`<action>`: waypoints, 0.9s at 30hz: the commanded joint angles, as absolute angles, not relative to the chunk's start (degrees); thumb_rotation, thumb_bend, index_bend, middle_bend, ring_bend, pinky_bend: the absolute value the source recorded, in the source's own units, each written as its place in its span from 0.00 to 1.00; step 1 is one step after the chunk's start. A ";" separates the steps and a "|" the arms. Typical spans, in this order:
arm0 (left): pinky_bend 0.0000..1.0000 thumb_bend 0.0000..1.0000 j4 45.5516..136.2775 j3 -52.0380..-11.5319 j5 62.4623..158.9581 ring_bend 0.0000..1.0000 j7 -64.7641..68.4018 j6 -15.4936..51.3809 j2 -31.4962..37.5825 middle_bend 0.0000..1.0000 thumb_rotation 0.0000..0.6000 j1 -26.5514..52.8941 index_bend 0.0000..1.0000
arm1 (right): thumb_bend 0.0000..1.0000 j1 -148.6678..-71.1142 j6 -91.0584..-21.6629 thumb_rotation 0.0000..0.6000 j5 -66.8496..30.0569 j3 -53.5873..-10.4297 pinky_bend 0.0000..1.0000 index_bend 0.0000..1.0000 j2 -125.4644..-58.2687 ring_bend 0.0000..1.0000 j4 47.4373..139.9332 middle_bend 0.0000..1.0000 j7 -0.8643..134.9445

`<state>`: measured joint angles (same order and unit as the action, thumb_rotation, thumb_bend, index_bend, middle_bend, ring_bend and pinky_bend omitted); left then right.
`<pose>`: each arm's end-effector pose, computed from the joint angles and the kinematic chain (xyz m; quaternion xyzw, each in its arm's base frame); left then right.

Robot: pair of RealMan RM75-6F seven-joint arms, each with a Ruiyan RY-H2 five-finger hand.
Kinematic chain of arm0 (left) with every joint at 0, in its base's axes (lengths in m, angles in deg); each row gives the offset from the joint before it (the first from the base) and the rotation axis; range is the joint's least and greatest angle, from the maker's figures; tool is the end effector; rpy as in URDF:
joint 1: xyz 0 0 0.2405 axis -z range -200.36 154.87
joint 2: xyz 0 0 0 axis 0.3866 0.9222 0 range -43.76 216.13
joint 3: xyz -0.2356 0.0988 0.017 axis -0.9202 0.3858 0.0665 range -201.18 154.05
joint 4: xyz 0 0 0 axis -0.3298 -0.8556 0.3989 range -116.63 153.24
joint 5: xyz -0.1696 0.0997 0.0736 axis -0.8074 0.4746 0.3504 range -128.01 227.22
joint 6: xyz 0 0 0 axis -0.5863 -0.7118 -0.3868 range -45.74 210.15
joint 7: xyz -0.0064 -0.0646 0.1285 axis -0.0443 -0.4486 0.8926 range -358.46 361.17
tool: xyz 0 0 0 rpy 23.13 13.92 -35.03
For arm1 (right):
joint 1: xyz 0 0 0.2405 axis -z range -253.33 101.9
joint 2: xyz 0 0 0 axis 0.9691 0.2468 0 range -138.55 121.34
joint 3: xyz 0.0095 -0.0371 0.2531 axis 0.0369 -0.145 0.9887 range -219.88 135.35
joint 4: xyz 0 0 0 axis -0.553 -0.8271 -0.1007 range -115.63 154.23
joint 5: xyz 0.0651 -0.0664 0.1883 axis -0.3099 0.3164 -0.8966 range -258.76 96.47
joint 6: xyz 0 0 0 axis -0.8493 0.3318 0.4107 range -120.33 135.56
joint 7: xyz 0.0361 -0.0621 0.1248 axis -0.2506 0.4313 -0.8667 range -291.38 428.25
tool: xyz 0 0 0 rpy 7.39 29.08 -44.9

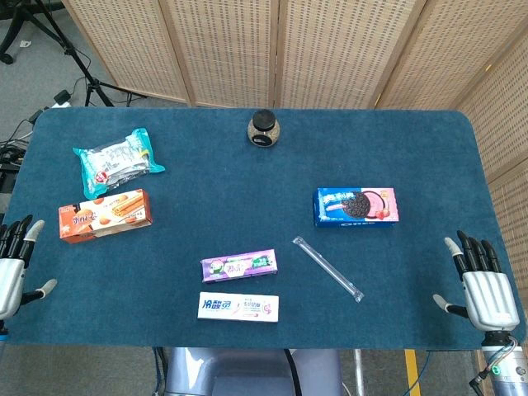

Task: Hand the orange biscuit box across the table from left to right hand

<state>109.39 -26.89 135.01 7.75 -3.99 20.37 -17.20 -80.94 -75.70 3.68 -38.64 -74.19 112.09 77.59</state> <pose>-0.3102 0.1866 0.1558 -0.6063 -0.3476 -0.3685 0.6130 -0.3091 -0.1854 0.1488 0.6174 -0.3575 0.3456 0.6095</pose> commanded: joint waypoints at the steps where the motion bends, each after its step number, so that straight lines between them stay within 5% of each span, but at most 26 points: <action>1: 0.00 0.10 109.43 -26.82 135.10 0.00 7.88 -3.91 20.32 0.00 1.00 -17.15 0.00 | 0.05 -80.98 -75.58 1.00 3.61 -38.64 0.00 0.04 -74.22 0.00 112.03 0.00 77.64; 27: 0.00 0.11 110.91 -27.28 132.55 0.00 10.30 -3.03 20.10 0.00 1.00 -17.18 0.00 | 0.07 -81.14 -74.73 1.00 2.87 -38.82 0.00 0.04 -74.46 0.00 111.74 0.00 77.61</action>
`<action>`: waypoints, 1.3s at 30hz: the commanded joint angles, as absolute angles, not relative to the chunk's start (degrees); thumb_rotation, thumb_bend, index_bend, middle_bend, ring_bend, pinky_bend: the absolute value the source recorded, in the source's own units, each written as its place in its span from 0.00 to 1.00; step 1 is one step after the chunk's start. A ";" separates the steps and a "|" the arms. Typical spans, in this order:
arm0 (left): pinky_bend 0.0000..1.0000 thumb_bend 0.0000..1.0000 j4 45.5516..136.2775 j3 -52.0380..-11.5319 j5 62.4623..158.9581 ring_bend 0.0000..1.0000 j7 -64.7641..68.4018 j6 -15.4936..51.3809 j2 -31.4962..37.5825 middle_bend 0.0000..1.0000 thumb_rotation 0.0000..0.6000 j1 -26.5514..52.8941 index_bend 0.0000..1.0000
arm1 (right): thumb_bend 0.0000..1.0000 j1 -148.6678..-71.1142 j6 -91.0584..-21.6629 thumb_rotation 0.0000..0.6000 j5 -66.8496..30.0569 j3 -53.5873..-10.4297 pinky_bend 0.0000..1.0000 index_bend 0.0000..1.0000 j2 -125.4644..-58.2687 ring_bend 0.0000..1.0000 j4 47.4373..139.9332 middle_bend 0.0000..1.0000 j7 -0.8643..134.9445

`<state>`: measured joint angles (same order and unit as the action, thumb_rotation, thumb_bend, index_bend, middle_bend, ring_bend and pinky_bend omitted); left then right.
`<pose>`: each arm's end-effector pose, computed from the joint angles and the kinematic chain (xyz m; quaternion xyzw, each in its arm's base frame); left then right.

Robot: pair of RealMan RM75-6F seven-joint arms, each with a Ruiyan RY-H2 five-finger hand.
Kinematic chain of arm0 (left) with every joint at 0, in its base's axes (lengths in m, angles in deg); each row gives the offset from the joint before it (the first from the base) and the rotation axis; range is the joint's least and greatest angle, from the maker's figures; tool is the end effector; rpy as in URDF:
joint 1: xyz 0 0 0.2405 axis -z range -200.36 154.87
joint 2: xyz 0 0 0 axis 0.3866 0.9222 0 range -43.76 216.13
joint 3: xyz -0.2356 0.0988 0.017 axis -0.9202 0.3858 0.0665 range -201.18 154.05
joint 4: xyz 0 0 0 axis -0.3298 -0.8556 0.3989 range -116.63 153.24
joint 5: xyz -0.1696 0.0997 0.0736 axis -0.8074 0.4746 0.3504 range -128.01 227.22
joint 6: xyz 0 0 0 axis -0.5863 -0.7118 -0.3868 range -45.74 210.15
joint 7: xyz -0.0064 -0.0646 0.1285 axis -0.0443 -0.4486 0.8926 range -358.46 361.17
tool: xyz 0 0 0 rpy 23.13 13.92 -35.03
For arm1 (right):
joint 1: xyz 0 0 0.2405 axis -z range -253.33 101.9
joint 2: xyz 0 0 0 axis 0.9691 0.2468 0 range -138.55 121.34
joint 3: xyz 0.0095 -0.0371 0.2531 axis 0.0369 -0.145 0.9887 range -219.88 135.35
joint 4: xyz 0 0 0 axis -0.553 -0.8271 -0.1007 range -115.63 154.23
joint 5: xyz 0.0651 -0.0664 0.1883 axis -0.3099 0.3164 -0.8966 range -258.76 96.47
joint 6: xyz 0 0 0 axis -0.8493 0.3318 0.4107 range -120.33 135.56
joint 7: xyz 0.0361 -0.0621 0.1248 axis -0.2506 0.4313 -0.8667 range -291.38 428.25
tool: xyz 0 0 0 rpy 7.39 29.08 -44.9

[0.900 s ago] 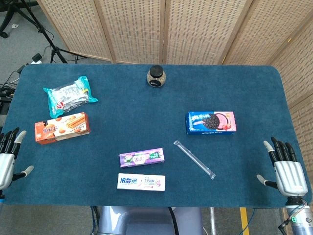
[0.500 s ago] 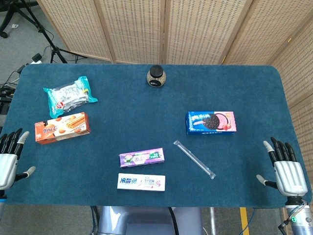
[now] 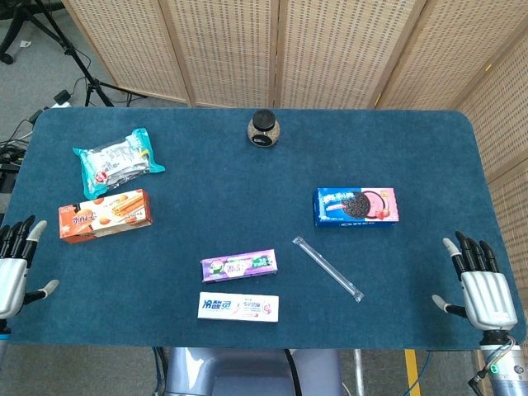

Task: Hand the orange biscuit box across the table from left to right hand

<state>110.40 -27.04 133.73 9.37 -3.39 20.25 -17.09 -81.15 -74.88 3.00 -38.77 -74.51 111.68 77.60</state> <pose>-0.3095 0.1874 0.1536 -0.6041 -0.3523 -0.3599 0.6176 -0.3119 -0.1860 0.1461 0.6183 -0.3634 0.3392 0.6087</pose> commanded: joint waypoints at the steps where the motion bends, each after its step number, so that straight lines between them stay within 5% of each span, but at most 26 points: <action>1: 0.00 0.11 111.49 -27.47 131.54 0.00 10.80 -2.55 20.18 0.00 1.00 -17.16 0.00 | 0.07 -81.17 -74.68 1.00 2.86 -38.80 0.00 0.04 -74.45 0.00 111.72 0.00 77.59; 11: 0.00 0.12 115.29 -33.19 121.08 0.00 8.37 4.68 22.01 0.00 1.00 -13.46 0.00 | 0.06 -81.15 -74.72 1.00 2.64 -38.66 0.00 0.04 -74.39 0.00 111.36 0.00 76.78; 24: 0.00 0.12 110.40 -39.78 101.91 0.00 4.96 33.22 29.60 0.00 1.00 0.62 0.00 | 0.07 -81.53 -74.15 1.00 2.79 -38.84 0.00 0.05 -75.01 0.00 110.95 0.00 77.46; 39: 0.00 0.12 95.35 -33.38 87.00 0.00 11.72 53.28 25.34 0.00 1.00 15.78 0.00 | 0.06 -81.67 -73.84 1.00 2.34 -38.74 0.00 0.05 -75.10 0.00 110.68 0.00 77.20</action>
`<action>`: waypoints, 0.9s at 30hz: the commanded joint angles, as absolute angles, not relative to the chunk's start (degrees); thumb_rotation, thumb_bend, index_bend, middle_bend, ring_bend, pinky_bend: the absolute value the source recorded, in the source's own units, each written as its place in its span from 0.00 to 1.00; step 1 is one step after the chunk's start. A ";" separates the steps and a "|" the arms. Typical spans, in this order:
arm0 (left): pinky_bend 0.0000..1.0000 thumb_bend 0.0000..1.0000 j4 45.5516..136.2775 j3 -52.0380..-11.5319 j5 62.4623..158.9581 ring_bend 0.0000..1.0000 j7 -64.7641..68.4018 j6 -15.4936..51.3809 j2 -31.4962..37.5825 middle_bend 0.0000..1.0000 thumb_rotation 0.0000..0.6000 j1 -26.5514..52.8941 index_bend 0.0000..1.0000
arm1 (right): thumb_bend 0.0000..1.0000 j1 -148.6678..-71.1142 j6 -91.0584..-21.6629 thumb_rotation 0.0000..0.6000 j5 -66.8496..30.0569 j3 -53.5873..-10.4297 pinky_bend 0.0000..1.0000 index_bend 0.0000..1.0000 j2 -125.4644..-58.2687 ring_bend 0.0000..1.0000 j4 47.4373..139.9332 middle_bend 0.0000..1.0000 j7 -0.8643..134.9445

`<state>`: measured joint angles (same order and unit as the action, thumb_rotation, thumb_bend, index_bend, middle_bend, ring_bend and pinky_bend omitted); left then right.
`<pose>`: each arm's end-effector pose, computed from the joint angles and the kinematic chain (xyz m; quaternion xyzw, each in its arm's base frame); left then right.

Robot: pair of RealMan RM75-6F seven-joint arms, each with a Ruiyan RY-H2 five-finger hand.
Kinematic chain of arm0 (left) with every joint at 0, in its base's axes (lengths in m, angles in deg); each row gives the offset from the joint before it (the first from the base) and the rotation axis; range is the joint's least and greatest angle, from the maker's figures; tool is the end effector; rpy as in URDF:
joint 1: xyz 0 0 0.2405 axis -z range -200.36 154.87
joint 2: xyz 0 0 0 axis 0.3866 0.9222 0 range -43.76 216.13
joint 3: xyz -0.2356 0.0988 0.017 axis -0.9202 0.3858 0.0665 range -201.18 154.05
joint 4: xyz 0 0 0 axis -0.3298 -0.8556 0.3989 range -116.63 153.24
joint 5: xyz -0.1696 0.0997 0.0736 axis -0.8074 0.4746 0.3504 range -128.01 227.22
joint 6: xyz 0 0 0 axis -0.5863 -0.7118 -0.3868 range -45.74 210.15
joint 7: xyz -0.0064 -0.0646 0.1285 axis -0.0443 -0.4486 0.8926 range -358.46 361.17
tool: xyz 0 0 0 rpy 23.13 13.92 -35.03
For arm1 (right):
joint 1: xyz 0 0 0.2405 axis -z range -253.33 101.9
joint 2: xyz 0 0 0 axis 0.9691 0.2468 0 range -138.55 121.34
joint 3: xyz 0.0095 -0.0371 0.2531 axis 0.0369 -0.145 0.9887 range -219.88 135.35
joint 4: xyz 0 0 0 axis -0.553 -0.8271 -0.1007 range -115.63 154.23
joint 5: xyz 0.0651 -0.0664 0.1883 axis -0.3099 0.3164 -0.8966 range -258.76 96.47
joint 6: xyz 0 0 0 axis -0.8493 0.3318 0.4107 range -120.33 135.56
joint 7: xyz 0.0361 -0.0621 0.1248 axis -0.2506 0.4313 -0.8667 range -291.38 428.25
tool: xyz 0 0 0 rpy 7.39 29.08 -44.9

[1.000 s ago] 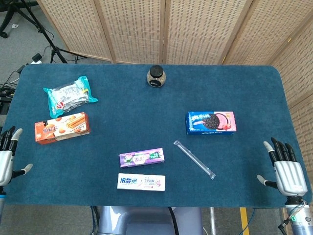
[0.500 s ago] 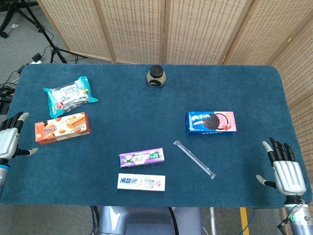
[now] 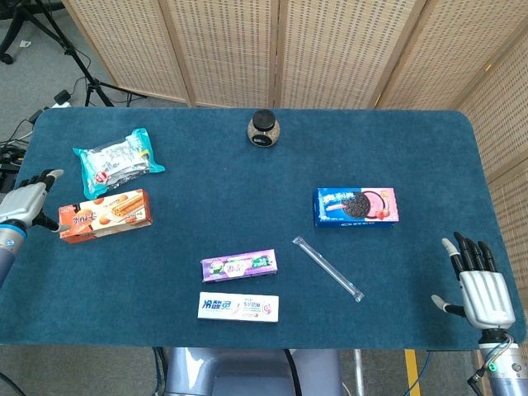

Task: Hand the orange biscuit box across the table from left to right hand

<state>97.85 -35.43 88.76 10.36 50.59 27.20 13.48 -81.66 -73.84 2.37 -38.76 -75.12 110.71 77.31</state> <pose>-0.3172 0.3709 0.1761 -0.5815 -0.5569 -0.2050 0.5565 -0.3151 -0.1890 0.1424 0.6202 -0.3682 0.3345 0.6066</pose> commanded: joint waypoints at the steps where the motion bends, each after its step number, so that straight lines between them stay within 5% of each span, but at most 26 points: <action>1: 0.00 0.12 94.49 -32.74 86.72 0.00 11.96 54.02 24.75 0.00 1.00 16.39 0.00 | 0.06 -81.66 -73.83 1.00 2.31 -38.72 0.00 0.05 -75.08 0.00 110.67 0.00 77.11; 27: 0.00 0.13 86.19 -28.36 92.16 0.00 9.29 56.38 15.76 0.00 1.00 22.07 0.00 | 0.08 -82.05 -73.03 1.00 1.90 -38.79 0.00 0.04 -75.37 0.00 110.42 0.00 77.18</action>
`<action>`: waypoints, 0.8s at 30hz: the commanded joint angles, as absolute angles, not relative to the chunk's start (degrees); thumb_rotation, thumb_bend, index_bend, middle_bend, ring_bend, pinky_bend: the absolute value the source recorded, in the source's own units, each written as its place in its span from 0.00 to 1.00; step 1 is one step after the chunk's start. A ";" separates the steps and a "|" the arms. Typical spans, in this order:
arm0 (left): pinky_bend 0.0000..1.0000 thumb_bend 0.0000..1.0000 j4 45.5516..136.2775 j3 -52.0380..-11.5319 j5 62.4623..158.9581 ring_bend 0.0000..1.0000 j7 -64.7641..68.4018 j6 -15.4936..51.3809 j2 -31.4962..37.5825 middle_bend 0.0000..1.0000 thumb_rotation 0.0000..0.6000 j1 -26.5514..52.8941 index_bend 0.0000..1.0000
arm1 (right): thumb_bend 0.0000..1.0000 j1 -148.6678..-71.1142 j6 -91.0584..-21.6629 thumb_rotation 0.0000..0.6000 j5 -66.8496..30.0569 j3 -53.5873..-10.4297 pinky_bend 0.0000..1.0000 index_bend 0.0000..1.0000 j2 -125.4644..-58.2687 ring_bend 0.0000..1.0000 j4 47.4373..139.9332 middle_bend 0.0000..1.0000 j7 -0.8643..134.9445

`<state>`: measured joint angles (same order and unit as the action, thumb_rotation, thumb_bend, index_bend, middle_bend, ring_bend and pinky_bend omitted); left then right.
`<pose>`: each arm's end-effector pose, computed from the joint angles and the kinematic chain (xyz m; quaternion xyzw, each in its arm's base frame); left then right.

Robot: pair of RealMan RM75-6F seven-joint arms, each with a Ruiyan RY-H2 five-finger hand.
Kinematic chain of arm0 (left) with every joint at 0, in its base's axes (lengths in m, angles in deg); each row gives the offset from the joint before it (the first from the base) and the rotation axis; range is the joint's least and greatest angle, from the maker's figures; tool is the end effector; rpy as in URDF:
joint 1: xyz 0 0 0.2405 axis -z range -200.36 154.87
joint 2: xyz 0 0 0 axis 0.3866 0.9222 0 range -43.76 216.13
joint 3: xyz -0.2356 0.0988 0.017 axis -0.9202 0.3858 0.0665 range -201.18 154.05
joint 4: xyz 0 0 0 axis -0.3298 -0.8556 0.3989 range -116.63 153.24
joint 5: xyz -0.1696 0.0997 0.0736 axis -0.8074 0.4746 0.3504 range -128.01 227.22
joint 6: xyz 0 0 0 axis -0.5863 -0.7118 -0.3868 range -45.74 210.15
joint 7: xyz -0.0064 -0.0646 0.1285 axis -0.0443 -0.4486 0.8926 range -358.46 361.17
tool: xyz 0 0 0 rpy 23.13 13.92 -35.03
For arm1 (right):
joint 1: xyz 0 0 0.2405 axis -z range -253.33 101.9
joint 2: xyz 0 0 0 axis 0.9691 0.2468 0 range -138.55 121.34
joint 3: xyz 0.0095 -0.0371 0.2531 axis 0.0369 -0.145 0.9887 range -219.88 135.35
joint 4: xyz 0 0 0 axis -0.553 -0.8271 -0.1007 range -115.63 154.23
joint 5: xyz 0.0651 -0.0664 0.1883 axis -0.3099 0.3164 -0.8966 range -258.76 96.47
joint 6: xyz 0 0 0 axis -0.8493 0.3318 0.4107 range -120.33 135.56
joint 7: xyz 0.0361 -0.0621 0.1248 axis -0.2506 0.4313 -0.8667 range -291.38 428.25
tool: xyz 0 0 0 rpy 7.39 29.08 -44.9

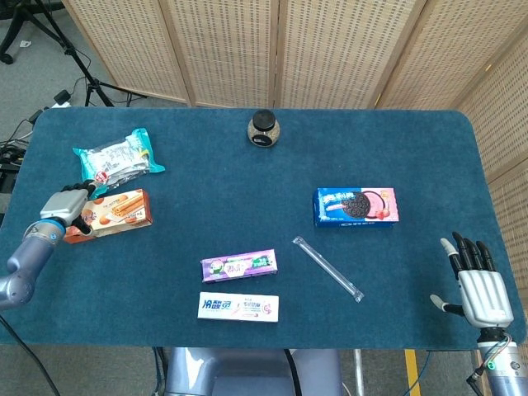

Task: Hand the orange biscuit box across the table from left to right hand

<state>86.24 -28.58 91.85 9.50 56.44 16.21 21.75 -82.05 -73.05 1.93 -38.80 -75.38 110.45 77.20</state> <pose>-0.3098 0.3996 0.1116 -0.6520 -0.5365 -0.1561 0.5124 -0.3161 -0.1909 0.1398 0.6218 -0.3727 0.3316 0.6038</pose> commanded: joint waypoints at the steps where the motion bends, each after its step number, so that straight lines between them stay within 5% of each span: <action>1: 0.00 0.13 86.25 -28.28 92.27 0.00 9.27 56.29 15.61 0.00 1.00 22.15 0.00 | 0.08 -82.06 -73.02 1.00 1.88 -38.79 0.00 0.04 -75.37 0.00 110.40 0.00 77.15; 10: 0.00 0.15 86.05 -24.74 89.99 0.00 12.29 54.36 13.56 0.00 1.00 23.41 0.04 | 0.08 -81.90 -73.44 1.00 2.36 -38.88 0.00 0.04 -75.05 0.00 110.48 0.00 75.88; 17: 0.04 0.29 84.72 -23.76 88.50 0.04 16.32 45.65 9.96 0.00 1.00 22.87 0.28 | 0.08 -81.97 -73.31 1.00 2.57 -39.04 0.00 0.05 -75.02 0.00 110.61 0.00 76.02; 24: 0.15 0.41 83.84 -24.23 86.93 0.17 19.12 42.01 7.05 0.11 1.00 22.25 0.41 | 0.08 -81.98 -73.24 1.00 2.57 -39.09 0.00 0.05 -74.99 0.00 110.74 0.00 76.03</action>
<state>84.10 -24.10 87.30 18.82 42.21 7.44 22.39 -81.99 -73.23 2.57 -39.10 -75.00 110.73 76.06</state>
